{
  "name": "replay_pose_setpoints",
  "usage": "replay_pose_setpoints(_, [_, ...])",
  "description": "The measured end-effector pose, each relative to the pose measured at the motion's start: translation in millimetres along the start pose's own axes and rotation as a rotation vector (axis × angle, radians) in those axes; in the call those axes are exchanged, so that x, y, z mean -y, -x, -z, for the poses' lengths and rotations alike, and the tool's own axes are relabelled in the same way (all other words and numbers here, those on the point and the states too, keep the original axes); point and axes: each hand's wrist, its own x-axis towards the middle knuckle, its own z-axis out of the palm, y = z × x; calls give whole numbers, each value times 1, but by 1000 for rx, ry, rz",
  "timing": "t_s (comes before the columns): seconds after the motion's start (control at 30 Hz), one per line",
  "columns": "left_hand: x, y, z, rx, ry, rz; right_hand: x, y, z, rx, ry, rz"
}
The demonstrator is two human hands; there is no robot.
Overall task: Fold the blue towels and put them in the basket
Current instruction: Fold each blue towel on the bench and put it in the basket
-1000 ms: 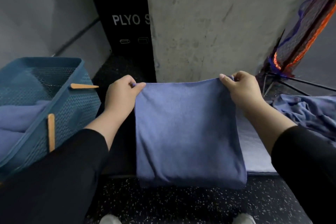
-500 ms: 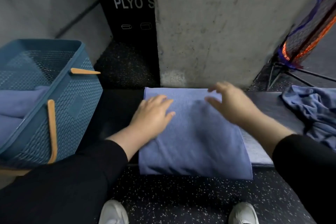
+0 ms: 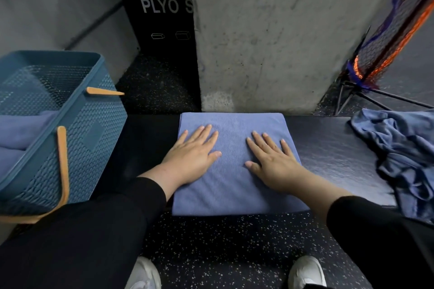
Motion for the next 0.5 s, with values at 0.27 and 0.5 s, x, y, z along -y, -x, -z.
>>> replay_pose_setpoints(0.27, [-4, 4, 7, -206, 2, -66, -8, -24, 4, -49, -64, 12])
replay_pose_setpoints(0.5, [5, 59, -3, -275, -79, -356, -26, 20, 10, -357, -137, 379])
